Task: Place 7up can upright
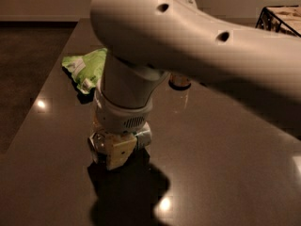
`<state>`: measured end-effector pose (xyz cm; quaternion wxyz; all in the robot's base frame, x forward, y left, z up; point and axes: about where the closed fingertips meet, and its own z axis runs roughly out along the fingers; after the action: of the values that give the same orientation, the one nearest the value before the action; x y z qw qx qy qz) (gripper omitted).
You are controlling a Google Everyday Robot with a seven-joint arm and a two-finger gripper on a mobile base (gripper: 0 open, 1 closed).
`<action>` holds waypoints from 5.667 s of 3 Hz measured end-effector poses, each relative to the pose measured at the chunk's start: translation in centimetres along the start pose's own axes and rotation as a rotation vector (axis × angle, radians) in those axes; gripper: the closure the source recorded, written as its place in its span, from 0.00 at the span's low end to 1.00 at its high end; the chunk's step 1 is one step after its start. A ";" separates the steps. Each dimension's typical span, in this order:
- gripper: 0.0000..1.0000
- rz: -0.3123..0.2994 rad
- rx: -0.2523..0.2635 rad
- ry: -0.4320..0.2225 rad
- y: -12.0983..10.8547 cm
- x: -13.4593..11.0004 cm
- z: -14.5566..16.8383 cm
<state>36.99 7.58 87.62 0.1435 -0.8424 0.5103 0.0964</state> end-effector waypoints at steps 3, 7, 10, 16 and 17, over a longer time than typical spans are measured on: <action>1.00 0.113 0.191 -0.480 -5.9 1.1 -3.4; 1.00 0.240 0.288 -0.732 -9.7 -1.3 -3.4; 1.00 0.260 0.320 -0.910 -9.6 -1.1 -4.1; 0.12 0.360 0.299 -1.152 -10.2 0.5 -2.1; 0.00 0.356 0.297 -1.152 -10.2 0.3 -2.1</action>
Offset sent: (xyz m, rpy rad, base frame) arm 0.0750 -0.0079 0.0436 0.5287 0.1179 -0.0780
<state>46.18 11.10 90.96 0.4931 -0.5279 0.4916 0.4863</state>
